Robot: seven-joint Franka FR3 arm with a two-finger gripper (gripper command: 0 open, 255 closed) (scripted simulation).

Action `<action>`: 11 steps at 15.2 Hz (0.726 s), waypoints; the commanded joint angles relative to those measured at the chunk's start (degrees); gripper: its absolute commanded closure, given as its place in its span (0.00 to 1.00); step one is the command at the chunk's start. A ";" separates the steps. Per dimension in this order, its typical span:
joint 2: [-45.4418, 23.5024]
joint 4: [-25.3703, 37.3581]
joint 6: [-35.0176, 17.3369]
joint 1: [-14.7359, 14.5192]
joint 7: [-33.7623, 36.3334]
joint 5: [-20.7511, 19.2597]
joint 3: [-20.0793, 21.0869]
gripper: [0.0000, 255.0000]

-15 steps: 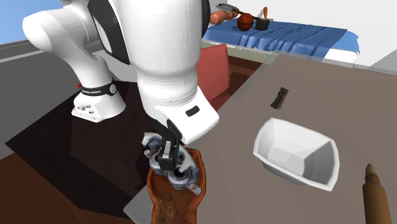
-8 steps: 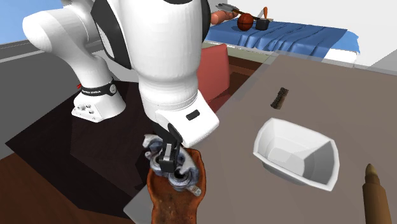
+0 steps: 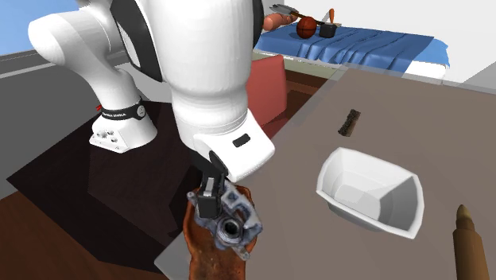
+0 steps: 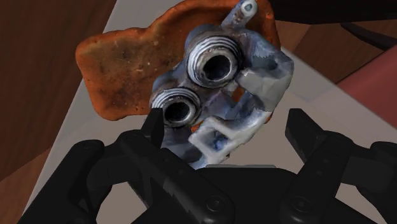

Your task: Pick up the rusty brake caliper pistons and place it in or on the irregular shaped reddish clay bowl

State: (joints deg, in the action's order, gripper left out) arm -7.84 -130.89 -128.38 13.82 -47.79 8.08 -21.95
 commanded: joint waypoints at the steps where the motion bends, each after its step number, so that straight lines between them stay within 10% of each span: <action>1: 1.73 1.28 2.85 -0.09 0.82 -1.10 -0.27 0.00; 11: 3.44 3.14 6.24 -0.08 1.56 -2.16 -0.49 0.00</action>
